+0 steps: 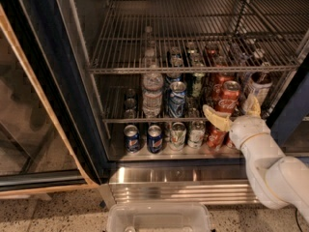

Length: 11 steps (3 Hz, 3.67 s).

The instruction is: Pick coke can from middle shelf of fridge

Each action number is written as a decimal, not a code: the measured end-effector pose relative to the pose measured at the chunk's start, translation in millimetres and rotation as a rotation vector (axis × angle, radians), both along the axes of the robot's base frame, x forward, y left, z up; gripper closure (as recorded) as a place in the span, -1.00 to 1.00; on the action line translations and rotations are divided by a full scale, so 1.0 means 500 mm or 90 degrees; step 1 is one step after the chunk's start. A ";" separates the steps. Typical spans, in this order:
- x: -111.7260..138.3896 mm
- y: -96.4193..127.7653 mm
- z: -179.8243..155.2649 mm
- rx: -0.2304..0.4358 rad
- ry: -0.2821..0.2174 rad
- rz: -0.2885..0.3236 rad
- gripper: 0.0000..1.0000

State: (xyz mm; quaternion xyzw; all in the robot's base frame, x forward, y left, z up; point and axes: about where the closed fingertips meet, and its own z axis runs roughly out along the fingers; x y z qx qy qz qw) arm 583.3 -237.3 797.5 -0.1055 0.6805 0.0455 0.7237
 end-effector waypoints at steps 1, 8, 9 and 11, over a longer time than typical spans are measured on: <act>-0.013 -0.012 -0.008 0.002 -0.020 -0.057 -0.68; 0.026 -0.025 -0.053 0.015 0.012 -0.081 -0.32; 0.060 -0.025 -0.042 -0.005 0.018 -0.067 -0.34; 0.069 -0.030 -0.042 -0.009 0.020 -0.069 -0.34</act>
Offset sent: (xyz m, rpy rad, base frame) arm -0.0021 -0.0031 -0.0198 -0.0092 -0.0190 -0.1395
